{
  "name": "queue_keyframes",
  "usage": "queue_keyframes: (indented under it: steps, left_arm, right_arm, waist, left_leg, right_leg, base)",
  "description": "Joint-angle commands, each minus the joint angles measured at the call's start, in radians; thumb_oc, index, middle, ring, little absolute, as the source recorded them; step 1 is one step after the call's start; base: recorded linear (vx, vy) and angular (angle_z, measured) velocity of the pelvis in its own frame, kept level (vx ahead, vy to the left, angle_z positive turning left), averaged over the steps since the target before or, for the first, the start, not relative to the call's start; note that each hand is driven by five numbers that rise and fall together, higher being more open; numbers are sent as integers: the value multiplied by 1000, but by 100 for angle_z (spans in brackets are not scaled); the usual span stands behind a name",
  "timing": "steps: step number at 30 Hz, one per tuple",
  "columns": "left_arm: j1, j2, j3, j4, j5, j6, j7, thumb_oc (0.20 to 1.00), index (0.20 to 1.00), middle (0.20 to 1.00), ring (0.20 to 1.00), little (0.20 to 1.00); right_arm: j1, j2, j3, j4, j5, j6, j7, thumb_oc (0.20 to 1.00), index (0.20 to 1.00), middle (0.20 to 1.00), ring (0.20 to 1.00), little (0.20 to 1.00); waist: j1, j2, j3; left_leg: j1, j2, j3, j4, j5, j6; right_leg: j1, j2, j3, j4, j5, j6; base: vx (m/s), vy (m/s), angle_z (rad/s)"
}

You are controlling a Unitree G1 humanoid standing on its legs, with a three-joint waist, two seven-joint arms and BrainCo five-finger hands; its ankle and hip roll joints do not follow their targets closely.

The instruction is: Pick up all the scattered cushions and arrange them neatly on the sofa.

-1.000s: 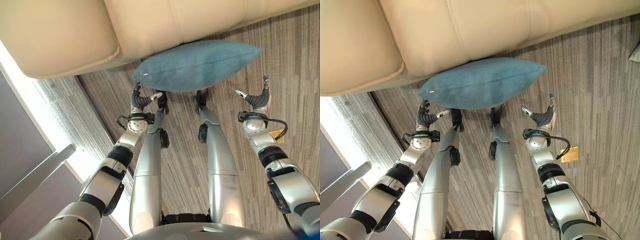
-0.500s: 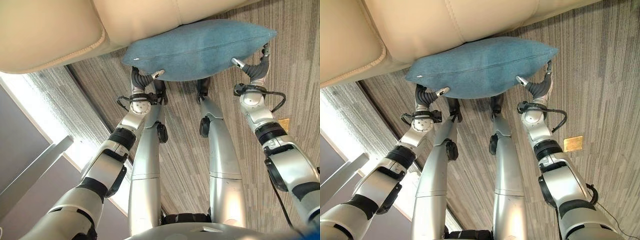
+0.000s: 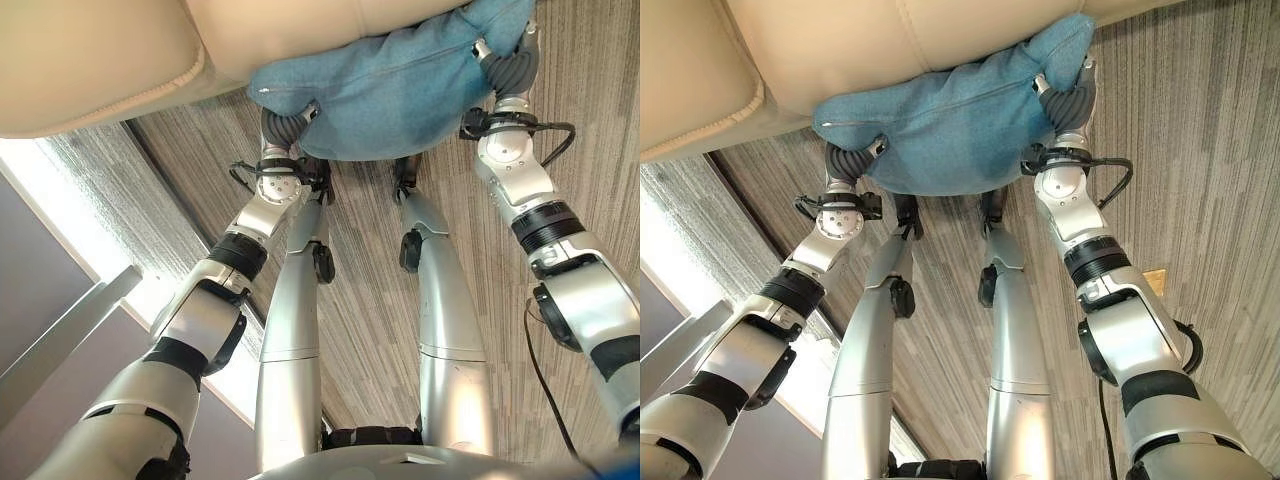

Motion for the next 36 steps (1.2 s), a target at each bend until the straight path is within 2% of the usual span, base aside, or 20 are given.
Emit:
queue_keyframes:
  steps: [1,9,11,12,14,15,16,20,22,24,25,30,31,32,33,35,36]
  left_arm:
    - [2,-66,23,-130,2,-142,-5,200,200,200,200,200]
    - [257,-81,37,-314,28,-133,-93,200,200,200,200,200]
    - [371,-82,36,-380,21,-136,-132,200,200,200,200,200]
    - [447,-79,33,-423,12,-137,-162,200,200,200,200,200]
    - [527,-52,23,-468,10,-138,-192,200,200,200,200,200]
    - [529,-52,22,-469,10,-137,-192,200,200,200,200,200]
    - [588,-30,22,-519,7,-144,-217,200,200,200,200,200]
    - [712,2,12,-587,-10,-158,-251,200,200,200,200,200]
    - [758,18,8,-601,-16,-158,-261,200,200,200,200,200]
    - [769,19,9,-599,-14,-156,-261,200,200,200,200,200]
    - [787,22,13,-599,-9,-156,-261,200,200,200,200,200]
    - [853,18,34,-596,-20,-150,-270,200,200,200,200,200]
    - [863,12,31,-595,-19,-146,-267,200,200,200,200,200]
    - [871,8,32,-594,-18,-144,-267,200,200,200,200,200]
    - [882,10,34,-597,-9,-137,-270,200,200,200,200,200]
    - [890,14,43,-610,11,-126,-276,200,200,200,200,200]
    - [894,15,49,-617,17,-125,-275,200,200,200,200,200]
  right_arm:
    - [113,48,-2,-142,-92,-105,22,200,200,200,200,200]
    - [422,68,-115,-330,-153,-121,64,200,200,200,200,200]
    - [546,82,-144,-422,-161,-128,92,200,200,200,200,200]
    - [628,93,-153,-477,-170,-131,114,200,200,200,200,200]
    - [720,83,-165,-537,-190,-130,139,200,200,200,200,200]
    - [721,84,-165,-538,-190,-130,139,200,200,200,200,200]
    - [786,71,-168,-590,-211,-131,156,200,200,200,200,200]
    - [928,52,-166,-681,-253,-131,187,200,200,200,200,200]
    - [987,59,-160,-708,-245,-131,203,200,200,200,200,200]
    - [1004,62,-157,-712,-240,-131,211,200,200,200,200,200]
    - [1028,61,-151,-711,-236,-132,219,200,200,200,200,200]
    - [1075,48,-151,-725,-247,-123,240,200,200,200,200,200]
    - [1083,47,-151,-727,-252,-120,237,200,200,200,200,200]
    - [1088,49,-157,-726,-255,-118,239,200,200,200,200,200]
    - [1102,51,-172,-724,-262,-110,236,200,200,200,200,200]
    - [1109,63,-185,-725,-263,-107,228,200,200,200,200,200]
    - [1108,67,-185,-725,-264,-107,228,200,200,200,200,200]
  waist:
    - [15,14,-186]
    - [21,18,-229]
    - [19,17,-246]
    - [19,13,-255]
    - [17,10,-262]
    - [16,10,-259]
    - [18,4,-267]
    - [12,-6,-279]
    - [7,-14,-295]
    - [4,-17,-300]
    - [3,-26,-309]
    - [13,-50,-344]
    - [27,-54,-339]
    - [28,-59,-350]
    - [28,-64,-366]
    - [42,-63,-380]
    - [45,-63,-387]
  left_leg:
    - [-60,31,-101,65,-143,-19]
    - [177,23,-108,-77,-112,-58]
    - [289,22,-110,-130,-99,-70]
    - [345,19,-103,-144,-70,-67]
    - [441,21,-106,-166,-74,-68]
    - [447,21,-107,-168,-73,-68]
    - [524,25,-108,-186,-76,-70]
    - [726,36,-100,-235,-80,-77]
    - [814,57,-100,-246,-82,-86]
    - [838,62,-98,-244,-79,-92]
    - [878,78,-95,-222,-85,-102]
    - [901,82,-132,-98,-81,-97]
    - [898,34,-180,-63,-106,-87]
    - [894,6,-196,-77,-121,-81]
    - [889,-16,-190,-100,-146,-72]
    - [887,-67,-195,-138,-148,-60]
    - [903,-72,-201,-153,-148,-58]
  right_leg:
    - [12,-25,-1,-67,-52,107]
    - [243,-30,-44,-202,-42,115]
    - [358,-26,-61,-270,-34,117]
    - [423,-28,-82,-305,-6,111]
    - [524,-26,-95,-337,-8,111]
    - [529,-25,-95,-339,-8,111]
    - [618,-21,-103,-368,-13,113]
    - [834,2,-122,-425,-31,113]
    - [941,26,-123,-457,-50,108]
    - [978,35,-121,-474,-51,105]
    - [1045,58,-115,-496,-71,91]
    - [1144,80,-94,-517,-84,71]
    - [1167,82,-76,-521,-87,69]
    - [1173,79,-73,-527,-82,73]
    - [1192,70,-71,-537,-83,83]
    - [1210,84,-40,-539,-77,93]
    - [1218,88,-26,-543,-78,98]
  base:
    - [37,-70,3]
    - [9,-55,4]
    - [-8,-80,4]
    - [-44,-48,4]
    - [3,-48,9]
    - [76,-58,10]
    - [94,-46,6]
    - [148,-87,3]
    - [118,-112,13]
    - [77,-118,7]
    - [95,-156,2]
    - [92,-83,4]
    - [57,6,-26]
    - [137,32,-26]
    - [174,53,-22]
    - [209,130,-21]
    - [261,197,-71]
